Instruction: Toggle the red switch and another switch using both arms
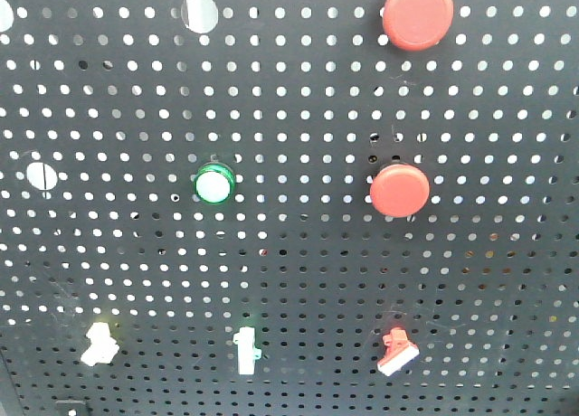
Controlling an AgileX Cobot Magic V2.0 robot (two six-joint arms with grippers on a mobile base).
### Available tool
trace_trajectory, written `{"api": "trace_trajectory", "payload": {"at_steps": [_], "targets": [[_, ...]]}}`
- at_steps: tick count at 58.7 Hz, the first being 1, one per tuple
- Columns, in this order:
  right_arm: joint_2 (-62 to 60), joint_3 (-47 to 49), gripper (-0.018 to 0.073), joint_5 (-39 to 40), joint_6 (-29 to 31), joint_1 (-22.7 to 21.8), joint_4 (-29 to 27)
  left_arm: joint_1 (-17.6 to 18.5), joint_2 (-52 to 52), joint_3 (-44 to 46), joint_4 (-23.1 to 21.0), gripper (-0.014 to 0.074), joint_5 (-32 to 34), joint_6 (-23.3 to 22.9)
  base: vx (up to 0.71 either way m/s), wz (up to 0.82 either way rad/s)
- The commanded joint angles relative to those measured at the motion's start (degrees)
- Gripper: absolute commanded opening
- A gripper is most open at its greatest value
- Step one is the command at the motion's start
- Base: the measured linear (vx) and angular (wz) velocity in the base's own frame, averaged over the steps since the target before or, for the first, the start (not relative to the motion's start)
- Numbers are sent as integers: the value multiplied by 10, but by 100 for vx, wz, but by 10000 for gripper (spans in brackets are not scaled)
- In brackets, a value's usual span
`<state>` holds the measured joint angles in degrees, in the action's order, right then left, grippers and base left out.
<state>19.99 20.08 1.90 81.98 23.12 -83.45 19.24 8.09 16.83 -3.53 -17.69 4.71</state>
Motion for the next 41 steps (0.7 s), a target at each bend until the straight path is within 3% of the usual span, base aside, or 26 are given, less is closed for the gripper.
{"api": "trace_trajectory", "payload": {"at_steps": [1,6,41], "targets": [[-31,16,-6,72,30,-4,-5,4,7,15,-1,3,36,-2,0,0],[-44,16,-6,99,30,-4,-5,4,7,15,-2,3,36,-2,0,0],[-46,16,-6,98,25,-4,-21,4,7,15,-2,3,36,-2,0,0]]}}
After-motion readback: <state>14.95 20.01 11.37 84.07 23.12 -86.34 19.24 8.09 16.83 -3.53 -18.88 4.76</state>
